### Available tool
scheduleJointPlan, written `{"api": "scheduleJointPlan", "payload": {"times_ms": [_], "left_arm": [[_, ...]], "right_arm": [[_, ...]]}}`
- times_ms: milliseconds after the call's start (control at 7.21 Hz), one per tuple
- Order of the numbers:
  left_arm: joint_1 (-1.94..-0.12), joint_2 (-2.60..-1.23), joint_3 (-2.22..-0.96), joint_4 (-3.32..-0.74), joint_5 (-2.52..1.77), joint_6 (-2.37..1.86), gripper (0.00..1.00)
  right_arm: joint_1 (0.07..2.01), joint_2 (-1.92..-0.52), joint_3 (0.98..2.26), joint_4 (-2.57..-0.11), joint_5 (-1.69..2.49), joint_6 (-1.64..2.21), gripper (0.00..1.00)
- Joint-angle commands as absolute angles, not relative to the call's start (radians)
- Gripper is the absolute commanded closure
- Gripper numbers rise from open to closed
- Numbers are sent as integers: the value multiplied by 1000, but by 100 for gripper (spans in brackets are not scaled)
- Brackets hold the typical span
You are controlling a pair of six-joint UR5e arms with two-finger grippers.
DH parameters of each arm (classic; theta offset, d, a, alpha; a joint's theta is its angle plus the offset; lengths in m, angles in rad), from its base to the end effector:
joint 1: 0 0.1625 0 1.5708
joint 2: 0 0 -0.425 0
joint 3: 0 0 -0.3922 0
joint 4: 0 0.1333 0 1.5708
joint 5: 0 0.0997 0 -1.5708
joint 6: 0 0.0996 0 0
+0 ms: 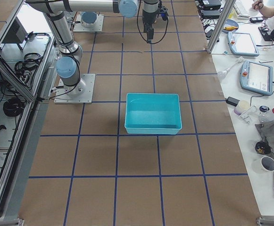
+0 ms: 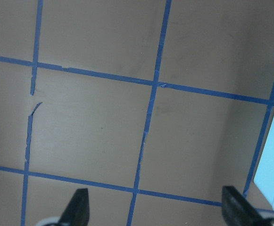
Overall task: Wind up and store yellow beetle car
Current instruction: 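Close the left gripper around the yellow car's body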
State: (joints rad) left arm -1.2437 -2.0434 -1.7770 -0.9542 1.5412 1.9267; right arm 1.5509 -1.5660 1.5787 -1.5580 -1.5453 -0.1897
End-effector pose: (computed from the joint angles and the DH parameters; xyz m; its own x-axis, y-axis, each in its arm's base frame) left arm 0.0612 -0.6044 0.1891 0.0290 0.9984 0.0480 0.9984 -0.0267 -0.0493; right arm 0.1260 -0.4939 0.4804 -0.9853 -0.1683 -0.0298 -0.1689 0.9854 0.0202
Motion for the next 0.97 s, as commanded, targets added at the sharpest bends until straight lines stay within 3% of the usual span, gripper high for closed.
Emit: {"api": "scheduleJointPlan", "payload": {"times_ms": [0, 416, 555, 833], "left_arm": [[-1247, -2037, -1776, -954, 1546, 1924, 27], [-1249, -2039, -1776, -954, 1543, 1924, 29], [-1249, -2039, -1775, -954, 1545, 1927, 53], [-1247, -2040, -1775, -954, 1545, 1930, 86]], "right_arm": [[1551, -1562, 1577, -1557, -1543, -186, 0], [1549, -1562, 1577, -1560, -1557, -186, 0], [1548, -1562, 1575, -1562, -1560, -186, 0], [1546, -1562, 1577, -1551, -1566, -186, 0]]}}
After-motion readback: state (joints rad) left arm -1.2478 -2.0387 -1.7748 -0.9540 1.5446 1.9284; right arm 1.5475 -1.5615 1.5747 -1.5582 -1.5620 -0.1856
